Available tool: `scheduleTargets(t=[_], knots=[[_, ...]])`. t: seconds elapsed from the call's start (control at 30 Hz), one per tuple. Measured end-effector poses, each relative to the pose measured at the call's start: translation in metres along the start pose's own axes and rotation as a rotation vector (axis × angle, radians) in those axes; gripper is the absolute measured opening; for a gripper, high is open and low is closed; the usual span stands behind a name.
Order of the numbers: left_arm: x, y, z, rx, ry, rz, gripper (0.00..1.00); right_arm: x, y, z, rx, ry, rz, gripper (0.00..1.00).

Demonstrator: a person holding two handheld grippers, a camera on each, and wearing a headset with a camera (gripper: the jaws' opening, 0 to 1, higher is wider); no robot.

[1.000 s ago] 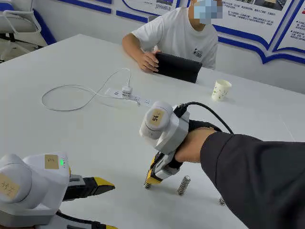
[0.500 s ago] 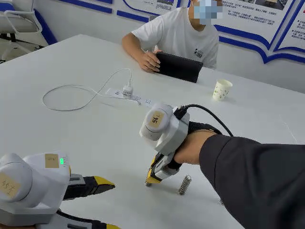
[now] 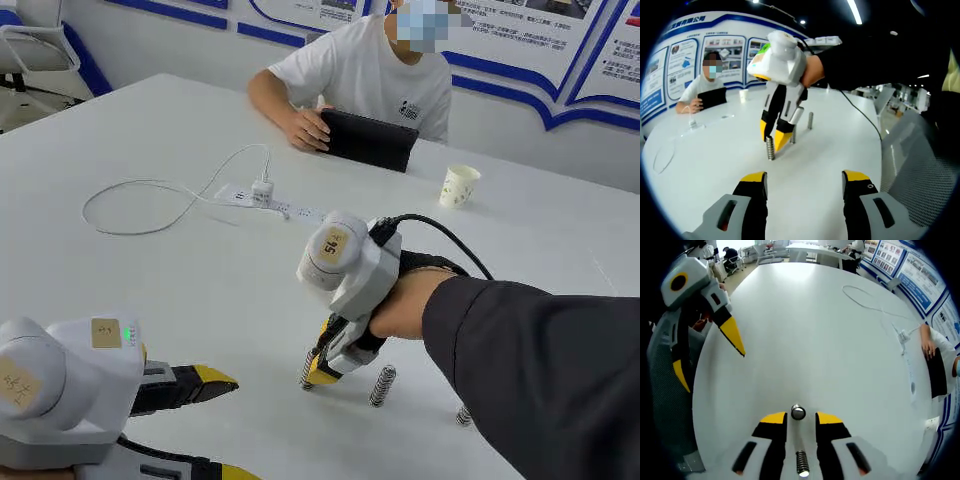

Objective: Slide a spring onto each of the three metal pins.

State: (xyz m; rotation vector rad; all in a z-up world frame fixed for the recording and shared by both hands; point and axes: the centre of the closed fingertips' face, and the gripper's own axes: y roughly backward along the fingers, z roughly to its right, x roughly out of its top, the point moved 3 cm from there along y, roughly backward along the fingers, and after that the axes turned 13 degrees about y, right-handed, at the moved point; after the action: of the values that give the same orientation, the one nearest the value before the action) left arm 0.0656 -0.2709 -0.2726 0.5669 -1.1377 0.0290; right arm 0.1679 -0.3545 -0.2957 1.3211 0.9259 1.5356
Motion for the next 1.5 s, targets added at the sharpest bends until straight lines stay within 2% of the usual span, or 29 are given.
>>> scheduleTargets(t=[0.53,0.87,1.17,1.5], knots=[[0.006,-0.003,-0.003,0.004,0.009,-0.001,0.65,-0.021,0.023,-0.002,-0.039,-0.069,0.073,0.35],[0.007,-0.004,-0.002,0.008,0.024,-0.004,0.66,-0.036,0.037,-0.003,-0.087,-0.115,0.126,0.42],[0.008,-0.008,-0.001,0.008,0.033,-0.009,0.68,-0.062,0.057,-0.001,-0.156,-0.174,0.159,0.46],[0.013,-0.009,-0.003,0.016,0.035,-0.007,0.7,-0.09,0.076,-0.006,-0.226,-0.256,0.208,0.49]])
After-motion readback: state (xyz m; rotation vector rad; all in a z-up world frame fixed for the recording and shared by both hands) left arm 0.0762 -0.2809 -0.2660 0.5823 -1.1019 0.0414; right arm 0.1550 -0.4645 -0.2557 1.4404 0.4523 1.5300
